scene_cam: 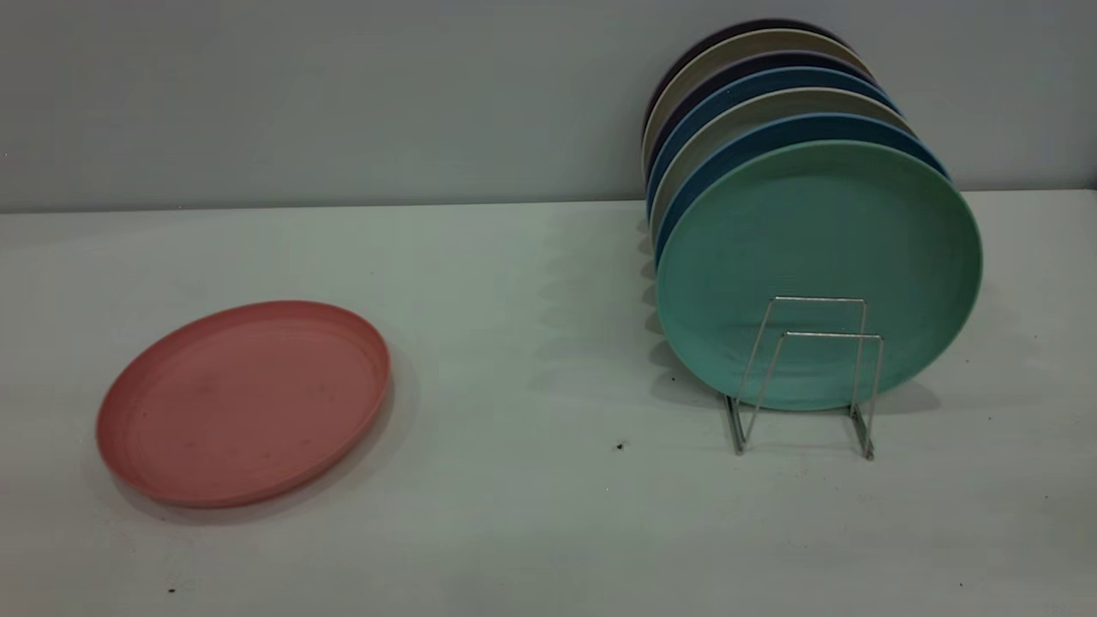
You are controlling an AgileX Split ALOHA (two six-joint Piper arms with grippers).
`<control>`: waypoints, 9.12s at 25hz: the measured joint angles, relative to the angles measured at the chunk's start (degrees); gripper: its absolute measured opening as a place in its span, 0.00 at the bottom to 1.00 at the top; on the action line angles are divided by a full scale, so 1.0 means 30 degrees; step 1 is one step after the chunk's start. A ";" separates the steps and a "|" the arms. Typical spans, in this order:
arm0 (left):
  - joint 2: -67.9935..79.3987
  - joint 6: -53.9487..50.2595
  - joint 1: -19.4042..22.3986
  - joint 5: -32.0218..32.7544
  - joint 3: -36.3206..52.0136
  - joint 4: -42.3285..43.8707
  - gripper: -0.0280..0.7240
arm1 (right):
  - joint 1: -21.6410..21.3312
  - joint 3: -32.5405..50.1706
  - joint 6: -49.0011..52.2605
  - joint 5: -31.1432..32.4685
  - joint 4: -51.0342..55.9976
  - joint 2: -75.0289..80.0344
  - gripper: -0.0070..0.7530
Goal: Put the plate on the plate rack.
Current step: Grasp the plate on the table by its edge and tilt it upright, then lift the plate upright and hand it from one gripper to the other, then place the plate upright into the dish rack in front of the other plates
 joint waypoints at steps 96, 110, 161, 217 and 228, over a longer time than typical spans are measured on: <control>3.2081 1.0172 0.0921 -0.5462 -1.7325 -0.0591 0.06 | 0.0000 -0.4022 -0.7005 -0.5302 0.7408 1.3098 0.54; 2.9005 1.9908 -0.0815 -0.1676 -1.7308 -0.9366 0.07 | 0.0000 -0.6374 -1.4476 -0.3604 1.4060 1.8473 0.54; 2.8681 2.3354 -0.5624 0.0218 -1.7229 -1.3290 0.09 | 0.1717 -0.6608 -2.5711 -0.6541 2.5668 2.7660 0.15; 2.8628 0.8440 -0.0388 0.1822 -1.7229 -0.6014 0.64 | 0.4359 -0.7298 -1.7435 -1.0620 -0.3174 1.7945 0.15; 2.8628 0.8440 -0.0388 0.1418 -1.7229 -0.6014 0.64 | 0.4359 -0.7298 -1.6066 -1.2519 -0.5912 1.9484 0.15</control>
